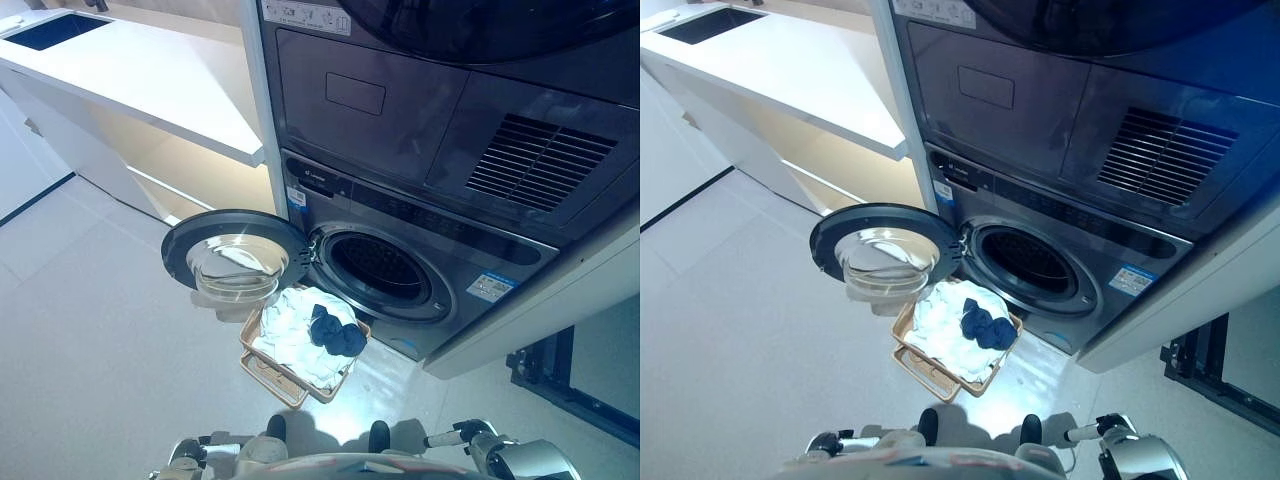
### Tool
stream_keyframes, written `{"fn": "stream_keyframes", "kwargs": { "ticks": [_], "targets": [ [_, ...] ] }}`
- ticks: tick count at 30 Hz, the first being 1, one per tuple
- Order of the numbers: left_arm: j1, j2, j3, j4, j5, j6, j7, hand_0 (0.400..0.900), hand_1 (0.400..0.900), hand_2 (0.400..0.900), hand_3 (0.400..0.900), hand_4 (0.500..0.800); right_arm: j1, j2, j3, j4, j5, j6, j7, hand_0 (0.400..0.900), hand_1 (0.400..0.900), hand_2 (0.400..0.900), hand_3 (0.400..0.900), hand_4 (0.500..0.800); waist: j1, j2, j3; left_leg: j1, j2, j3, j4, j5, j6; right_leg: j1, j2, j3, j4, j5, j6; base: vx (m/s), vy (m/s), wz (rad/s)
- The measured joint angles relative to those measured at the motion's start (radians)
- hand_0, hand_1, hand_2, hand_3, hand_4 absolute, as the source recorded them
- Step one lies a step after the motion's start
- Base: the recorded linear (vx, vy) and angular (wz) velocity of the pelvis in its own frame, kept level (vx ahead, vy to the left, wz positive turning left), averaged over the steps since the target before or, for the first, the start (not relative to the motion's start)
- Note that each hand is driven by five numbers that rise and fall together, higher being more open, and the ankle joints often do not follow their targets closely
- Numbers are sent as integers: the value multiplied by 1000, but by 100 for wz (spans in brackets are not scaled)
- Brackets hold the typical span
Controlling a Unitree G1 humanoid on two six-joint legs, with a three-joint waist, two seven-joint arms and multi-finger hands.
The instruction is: Put the clothes in the basket into the washing machine.
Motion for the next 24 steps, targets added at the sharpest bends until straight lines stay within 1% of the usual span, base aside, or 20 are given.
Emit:
{"fn": "stream_keyframes", "kwargs": {
  "ticks": [4, 12, 14, 16, 19, 21, 22, 24],
  "targets": [
    [-1, 0, 1, -1, 0, 0, 0, 900, 900, 900, 900, 800, 0, 0, 0, -12, 0, 0, 0, 900, 900, 900, 900, 800, 0, -4, 13, 0, 0, -1, 0, 0, 0, 0, 0, 0, 0, 0, 0, 0, 0, 0],
    [4, 1, 2, 0, 0, 2, 1, 900, 900, 900, 900, 800, -1, 1, 1, -21, 0, -3, 0, 900, 900, 900, 900, 800, 2, -7, 15, -1, 0, -3, -1, 1, 0, 0, 0, -2, 0, -1, 2, 0, 0, 0],
    [4, 4, 3, 0, 0, 2, 2, 900, 900, 900, 900, 800, -2, 1, 9, -48, -1, 1, 0, 900, 900, 900, 900, 800, 3, -10, 19, -2, 1, -3, 0, 0, 0, -1, 0, -3, 0, -2, 2, 0, 0, 0],
    [2, 10, 6, -11, 0, 3, 3, 900, 900, 900, 900, 800, -3, -3, 47, -99, -11, 0, -4, 900, 900, 900, 900, 800, 3, -15, 35, -5, 1, -2, 1, -1, -4, -2, 1, -3, 0, -2, 2, -58, -2, 4],
    [8, 22, 11, -56, 0, 4, 6, 900, 900, 900, 900, 800, -10, -14, 120, -172, -60, -9, -6, 900, 900, 900, 900, 800, 9, -20, 53, -29, 3, -8, 2, 5, -9, -22, 3, -8, 0, -1, 2, -6, -11, 8],
    [7, 26, 13, -62, 0, 2, 10, 900, 900, 900, 900, 800, -44, -19, 144, -180, -86, -14, -4, 900, 900, 900, 900, 800, 16, -16, 73, -37, 5, -17, 3, 11, -5, -25, 5, -17, 0, 2, -2, -20, -16, 12],
    [2, 27, 13, -67, 0, 1, 13, 900, 900, 900, 900, 800, -72, -28, 193, -180, -93, -14, -4, 900, 900, 900, 900, 800, 21, -14, 88, -41, 6, -18, 9, 12, -6, -27, 6, -18, 0, 3, -2, -69, -9, 11],
    [-17, 28, 14, -65, 1, 1, 24, 900, 900, 900, 900, 800, -133, -44, 243, -183, -118, -17, -5, 900, 900, 900, 900, 800, 36, -9, 122, -64, 8, -28, 29, 12, -12, -36, 9, -25, 4, 6, -2, -87, -4, 5]
  ]
}}
